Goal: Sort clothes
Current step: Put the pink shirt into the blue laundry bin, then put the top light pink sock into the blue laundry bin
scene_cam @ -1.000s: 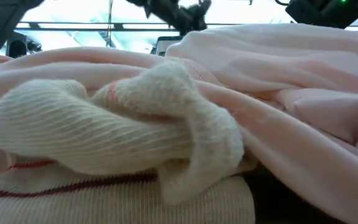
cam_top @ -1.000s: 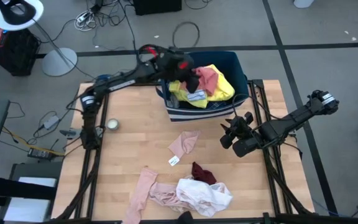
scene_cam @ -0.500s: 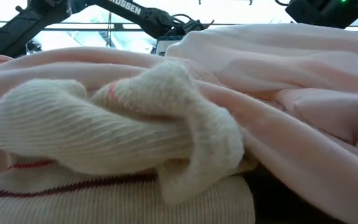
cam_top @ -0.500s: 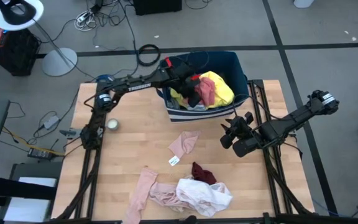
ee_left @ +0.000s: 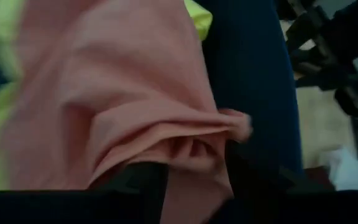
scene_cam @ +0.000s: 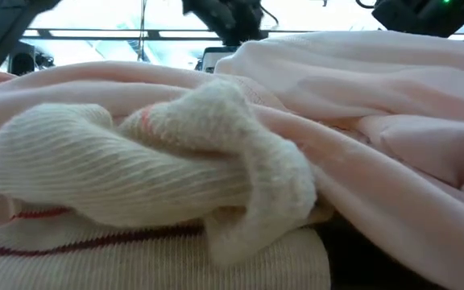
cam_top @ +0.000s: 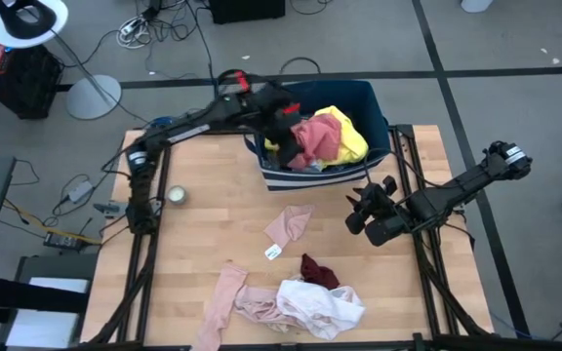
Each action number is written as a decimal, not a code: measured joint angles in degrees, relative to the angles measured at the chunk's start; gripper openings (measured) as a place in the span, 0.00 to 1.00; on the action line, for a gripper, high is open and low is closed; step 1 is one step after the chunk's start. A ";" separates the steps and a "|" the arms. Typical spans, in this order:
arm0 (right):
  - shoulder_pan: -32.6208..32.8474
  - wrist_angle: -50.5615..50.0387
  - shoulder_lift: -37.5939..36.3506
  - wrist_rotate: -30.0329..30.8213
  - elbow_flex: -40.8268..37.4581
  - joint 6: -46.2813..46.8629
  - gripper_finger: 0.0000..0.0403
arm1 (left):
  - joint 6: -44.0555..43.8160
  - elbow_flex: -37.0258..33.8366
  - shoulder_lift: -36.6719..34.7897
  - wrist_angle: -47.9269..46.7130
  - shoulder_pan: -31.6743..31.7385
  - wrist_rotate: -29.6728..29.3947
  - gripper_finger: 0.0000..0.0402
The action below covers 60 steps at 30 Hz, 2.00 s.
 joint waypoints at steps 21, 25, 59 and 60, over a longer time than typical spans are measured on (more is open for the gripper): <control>0.02 16.88 3.05 -11.76 0.03 -12.03 0.34 | -1.02 -12.45 -18.97 -3.27 -16.83 -24.41 0.41; -0.07 19.84 6.87 -12.71 0.04 -14.21 0.34 | -3.76 -26.13 -27.63 5.52 -19.22 -26.92 0.41; -10.65 74.65 48.68 -25.79 0.12 -30.82 0.03 | -22.73 -90.84 -65.58 44.24 -32.99 -37.71 0.41; -10.78 74.56 48.54 -26.07 0.32 -30.39 0.03 | -22.61 -90.86 -65.60 44.43 -32.99 -37.71 0.41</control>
